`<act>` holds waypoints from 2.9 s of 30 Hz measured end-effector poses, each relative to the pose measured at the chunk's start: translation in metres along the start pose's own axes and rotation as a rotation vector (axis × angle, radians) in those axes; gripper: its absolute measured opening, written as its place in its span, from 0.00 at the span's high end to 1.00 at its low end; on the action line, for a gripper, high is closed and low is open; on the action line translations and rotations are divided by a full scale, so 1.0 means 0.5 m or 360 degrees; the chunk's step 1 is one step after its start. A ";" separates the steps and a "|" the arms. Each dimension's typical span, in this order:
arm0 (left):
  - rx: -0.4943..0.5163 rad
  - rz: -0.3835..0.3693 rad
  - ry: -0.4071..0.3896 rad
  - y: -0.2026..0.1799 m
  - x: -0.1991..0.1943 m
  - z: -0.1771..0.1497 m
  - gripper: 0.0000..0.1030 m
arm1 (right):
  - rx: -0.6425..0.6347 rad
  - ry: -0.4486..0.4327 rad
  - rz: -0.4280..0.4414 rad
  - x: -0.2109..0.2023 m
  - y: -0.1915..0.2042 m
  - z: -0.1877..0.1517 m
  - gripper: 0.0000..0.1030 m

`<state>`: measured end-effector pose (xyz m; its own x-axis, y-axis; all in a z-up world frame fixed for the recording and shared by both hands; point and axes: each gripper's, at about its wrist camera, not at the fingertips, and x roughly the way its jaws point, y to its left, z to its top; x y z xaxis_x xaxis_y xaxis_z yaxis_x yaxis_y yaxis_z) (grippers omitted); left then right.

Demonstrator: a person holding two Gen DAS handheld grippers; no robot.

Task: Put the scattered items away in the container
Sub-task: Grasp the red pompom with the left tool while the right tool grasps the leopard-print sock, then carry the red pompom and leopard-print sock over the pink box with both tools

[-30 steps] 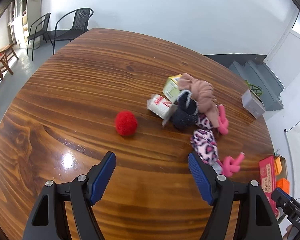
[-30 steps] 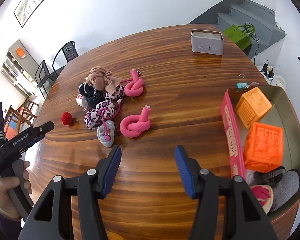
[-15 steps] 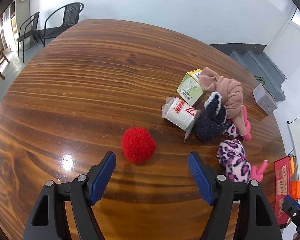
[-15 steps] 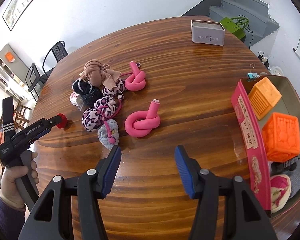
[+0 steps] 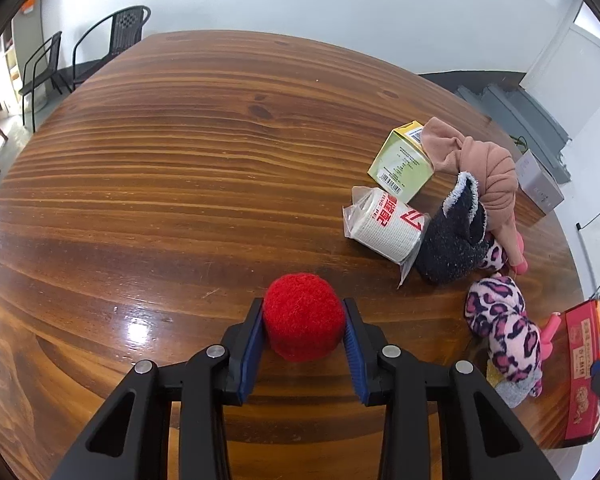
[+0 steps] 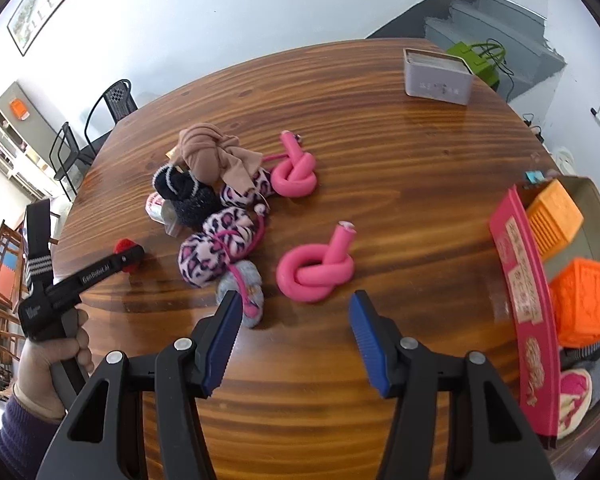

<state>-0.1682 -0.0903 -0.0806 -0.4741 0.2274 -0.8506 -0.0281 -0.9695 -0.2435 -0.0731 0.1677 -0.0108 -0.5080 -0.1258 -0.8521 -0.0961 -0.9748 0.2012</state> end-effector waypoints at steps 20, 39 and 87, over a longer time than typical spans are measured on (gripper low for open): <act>-0.0057 -0.0076 -0.0064 0.006 -0.094 -0.038 0.63 | -0.0214 0.0162 0.0086 0.204 0.126 0.086 0.34; 0.0068 -0.0113 -0.0108 -0.129 -0.159 -0.067 0.63 | -0.0176 0.0023 0.0233 0.053 0.045 0.052 0.61; 0.0499 -0.0341 -0.0097 -0.696 -0.196 -0.208 0.63 | 0.0062 -0.0127 -0.0167 -0.112 -0.567 0.054 0.53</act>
<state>-0.0205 0.2341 0.0393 -0.4795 0.4312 -0.7643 -0.3957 -0.8836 -0.2502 -0.0406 0.4562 -0.0071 -0.5597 -0.0067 -0.8287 -0.1849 -0.9738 0.1328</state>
